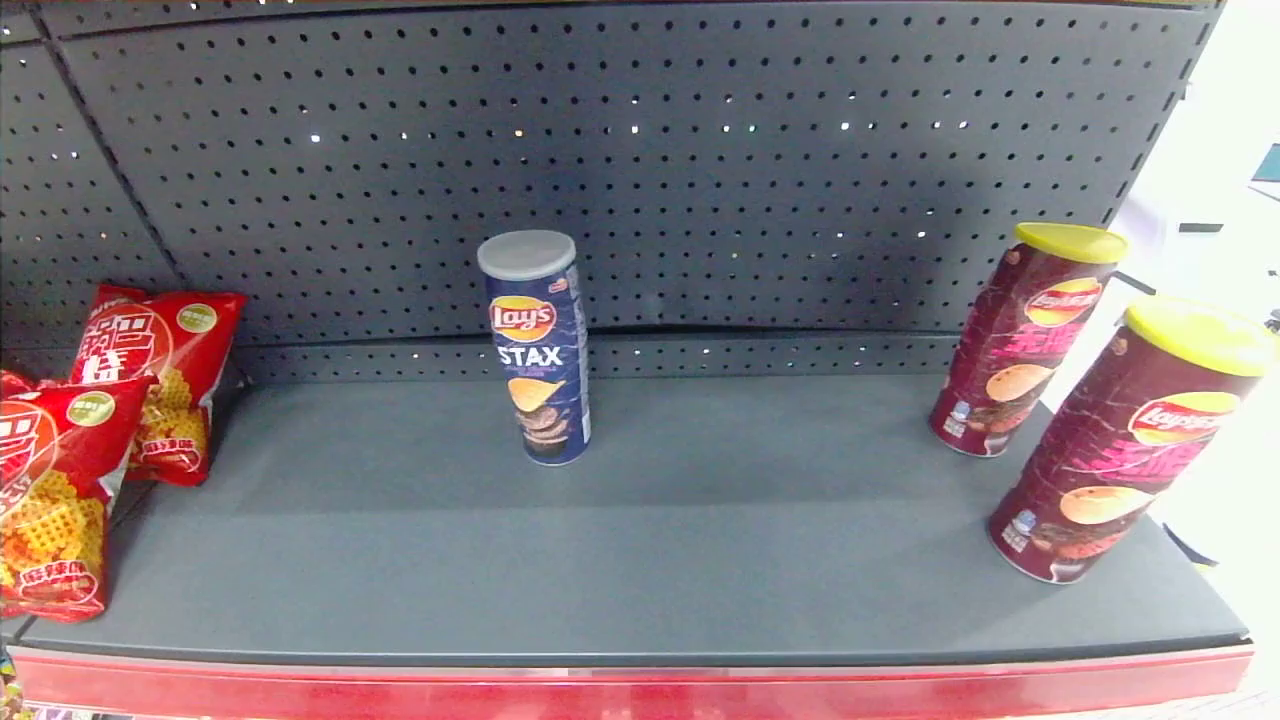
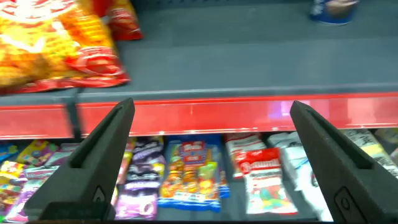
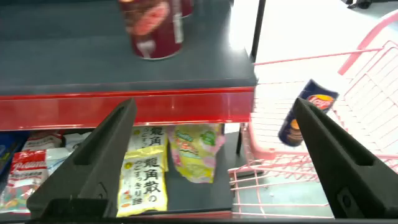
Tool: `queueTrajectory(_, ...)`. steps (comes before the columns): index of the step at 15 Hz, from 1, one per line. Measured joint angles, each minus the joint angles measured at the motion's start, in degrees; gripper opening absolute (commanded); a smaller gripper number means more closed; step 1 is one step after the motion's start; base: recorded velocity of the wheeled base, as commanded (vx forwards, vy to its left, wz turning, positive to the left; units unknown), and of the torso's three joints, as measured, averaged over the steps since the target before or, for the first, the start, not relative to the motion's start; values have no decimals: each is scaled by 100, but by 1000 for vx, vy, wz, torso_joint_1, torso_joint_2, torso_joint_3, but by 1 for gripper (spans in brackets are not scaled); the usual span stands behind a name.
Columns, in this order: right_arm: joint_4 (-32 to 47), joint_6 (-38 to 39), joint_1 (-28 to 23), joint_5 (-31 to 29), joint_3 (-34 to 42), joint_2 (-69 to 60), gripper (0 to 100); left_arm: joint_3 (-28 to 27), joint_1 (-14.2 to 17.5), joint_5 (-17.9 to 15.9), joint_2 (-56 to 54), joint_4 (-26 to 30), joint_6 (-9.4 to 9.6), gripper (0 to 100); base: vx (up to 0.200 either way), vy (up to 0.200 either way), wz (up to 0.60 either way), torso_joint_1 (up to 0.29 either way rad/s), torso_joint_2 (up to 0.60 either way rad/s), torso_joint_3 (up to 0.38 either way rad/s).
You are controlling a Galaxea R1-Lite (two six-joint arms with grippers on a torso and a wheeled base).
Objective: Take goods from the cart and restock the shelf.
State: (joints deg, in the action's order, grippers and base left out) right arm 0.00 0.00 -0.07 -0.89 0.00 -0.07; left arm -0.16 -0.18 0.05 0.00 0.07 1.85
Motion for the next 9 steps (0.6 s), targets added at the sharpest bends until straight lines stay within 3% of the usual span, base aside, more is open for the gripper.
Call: queueTrajectory(9,2,-11,-4,-1,0,0,100,2,0,11,0,13,-232,100,0,-200,0,1,3,0)
